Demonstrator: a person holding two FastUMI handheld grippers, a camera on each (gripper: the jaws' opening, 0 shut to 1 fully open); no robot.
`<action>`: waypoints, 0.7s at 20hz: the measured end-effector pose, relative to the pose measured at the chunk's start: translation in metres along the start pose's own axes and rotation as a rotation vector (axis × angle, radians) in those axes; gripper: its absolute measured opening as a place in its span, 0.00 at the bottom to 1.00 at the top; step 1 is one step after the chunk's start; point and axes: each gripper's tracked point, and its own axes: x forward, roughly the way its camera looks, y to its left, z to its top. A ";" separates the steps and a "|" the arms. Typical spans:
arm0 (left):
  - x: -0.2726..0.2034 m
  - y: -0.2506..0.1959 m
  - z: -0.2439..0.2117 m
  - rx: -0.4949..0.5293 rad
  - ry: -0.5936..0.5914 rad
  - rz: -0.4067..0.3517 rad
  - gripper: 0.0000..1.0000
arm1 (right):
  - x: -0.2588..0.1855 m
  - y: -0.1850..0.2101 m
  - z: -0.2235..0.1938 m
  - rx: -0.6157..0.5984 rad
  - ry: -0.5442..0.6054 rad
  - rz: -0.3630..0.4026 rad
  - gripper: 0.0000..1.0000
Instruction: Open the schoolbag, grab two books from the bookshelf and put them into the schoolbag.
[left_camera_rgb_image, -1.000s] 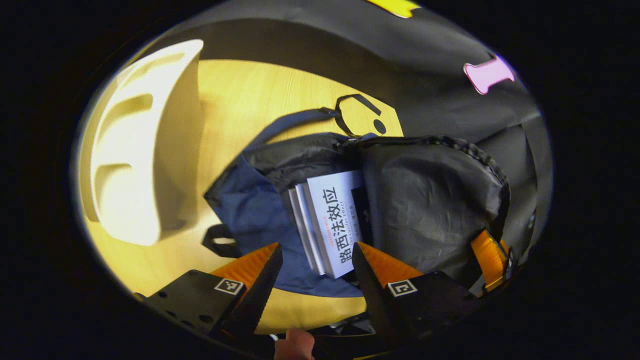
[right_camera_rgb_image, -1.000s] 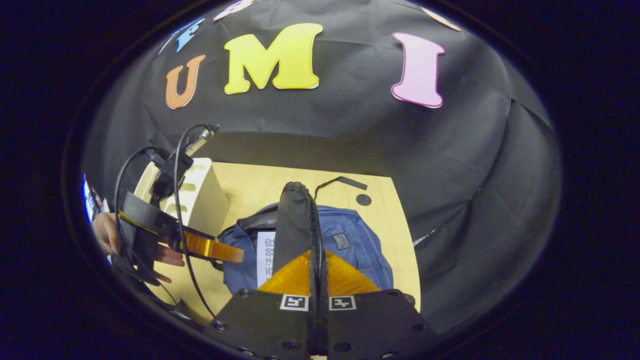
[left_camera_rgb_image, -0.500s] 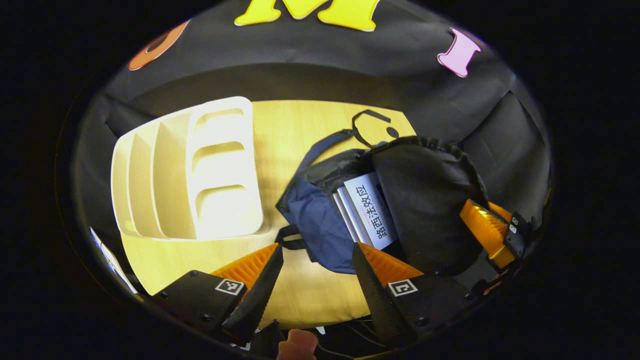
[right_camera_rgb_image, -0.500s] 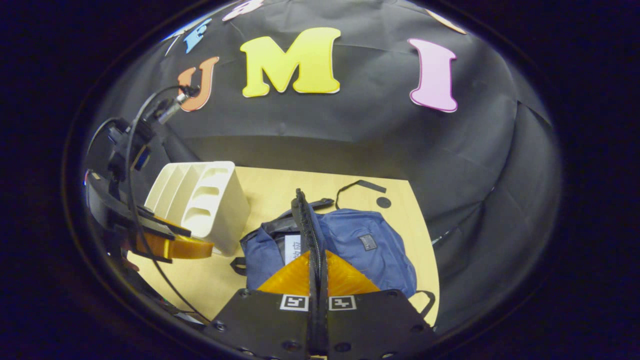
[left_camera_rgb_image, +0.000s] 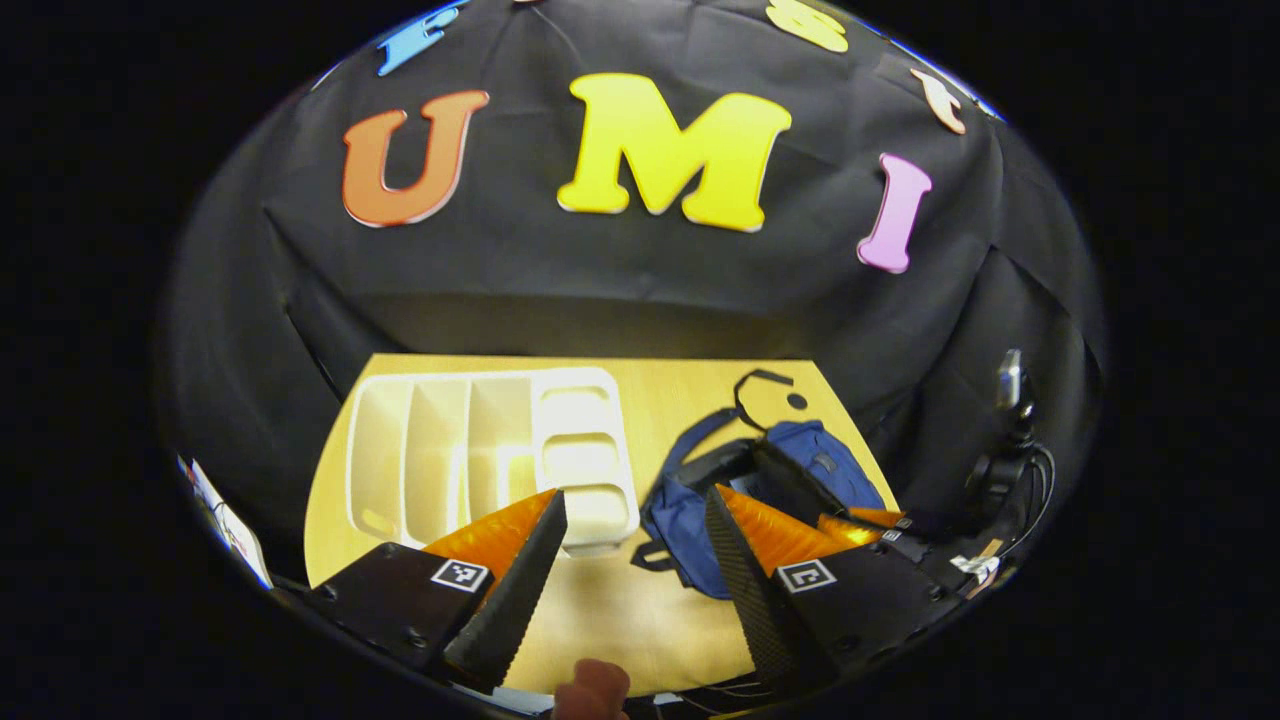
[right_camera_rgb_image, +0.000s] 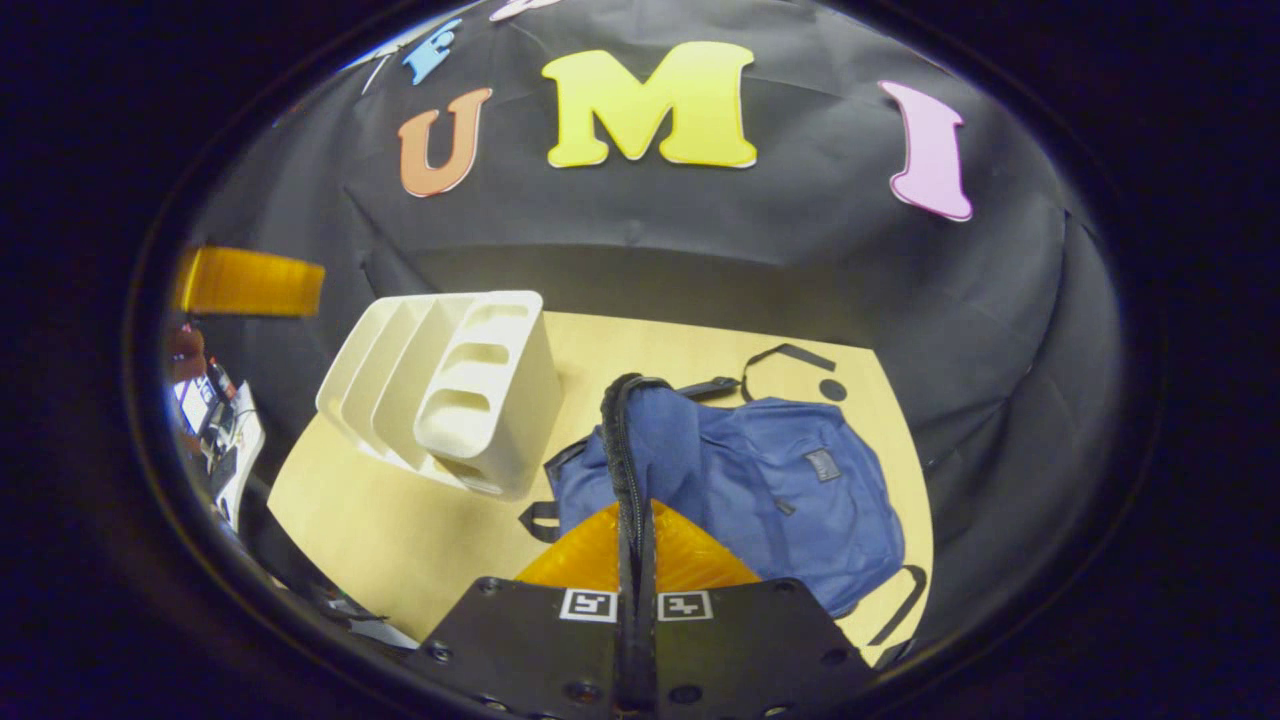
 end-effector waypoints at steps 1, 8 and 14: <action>-0.010 0.010 0.013 -0.005 -0.045 0.010 0.92 | 0.004 0.007 -0.003 -0.007 0.007 0.007 0.00; -0.070 0.048 0.053 -0.059 -0.264 0.085 0.98 | 0.042 0.049 -0.030 -0.035 0.064 0.068 0.00; -0.084 0.088 0.058 -0.116 -0.300 0.154 0.98 | 0.094 0.071 -0.066 -0.069 0.156 0.074 0.03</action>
